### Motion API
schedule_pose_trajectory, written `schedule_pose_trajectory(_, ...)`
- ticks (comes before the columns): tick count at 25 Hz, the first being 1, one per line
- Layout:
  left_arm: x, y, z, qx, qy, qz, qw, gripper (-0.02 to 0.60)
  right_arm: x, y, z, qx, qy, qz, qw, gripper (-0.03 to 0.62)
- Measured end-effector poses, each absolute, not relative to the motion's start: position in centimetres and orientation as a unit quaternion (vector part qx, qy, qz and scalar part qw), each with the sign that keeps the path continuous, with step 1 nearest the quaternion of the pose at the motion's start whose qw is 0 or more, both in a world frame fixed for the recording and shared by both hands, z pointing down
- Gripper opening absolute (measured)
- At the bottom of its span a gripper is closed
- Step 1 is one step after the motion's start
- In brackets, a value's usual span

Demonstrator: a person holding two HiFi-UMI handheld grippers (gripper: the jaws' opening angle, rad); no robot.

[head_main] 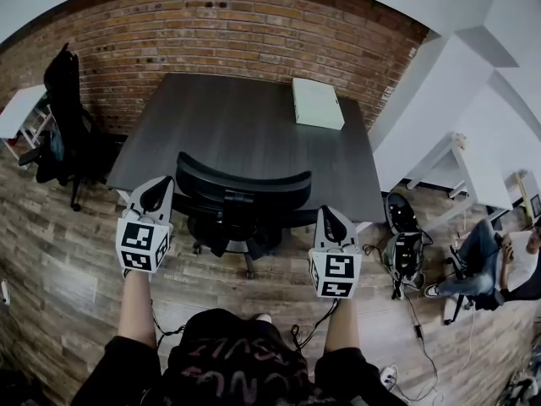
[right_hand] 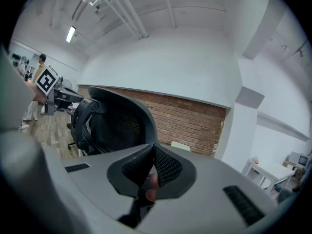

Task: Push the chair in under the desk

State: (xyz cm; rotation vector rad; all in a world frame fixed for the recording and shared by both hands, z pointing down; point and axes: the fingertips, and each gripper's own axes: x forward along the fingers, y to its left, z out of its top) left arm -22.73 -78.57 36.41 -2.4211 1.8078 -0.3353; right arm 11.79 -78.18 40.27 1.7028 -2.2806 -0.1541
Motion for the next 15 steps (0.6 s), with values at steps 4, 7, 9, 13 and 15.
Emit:
schedule_pose_trajectory(4,-22.9,-78.4,36.2,-0.793,0.597,-0.108,0.052,0.015,11.7,-77.9,40.3,0.594,-0.789,-0.056,0.147,0.025)
schedule_pose_trajectory(7,-23.4,-78.4,35.9,-0.789,0.604,-0.106,0.05,0.014,11.5,-77.9,40.2,0.594,-0.789,-0.057,0.147,0.025)
schedule_pose_trajectory(9,-23.8,-78.3,35.7,-0.786,0.608,-0.1,0.049,0.014,11.4,-77.8,40.1,0.594,-0.789,-0.058,0.146,0.025)
schedule_pose_trajectory(13,-23.9,-77.9,35.7,-0.792,0.603,-0.088,0.039,0.014,10.9,-77.8,39.9,0.592,-0.791,-0.061,0.143,0.025)
schedule_pose_trajectory(15,-23.8,-77.6,35.8,-0.796,0.598,-0.085,0.03,0.014,10.8,-77.7,39.8,0.59,-0.793,-0.06,0.14,0.026)
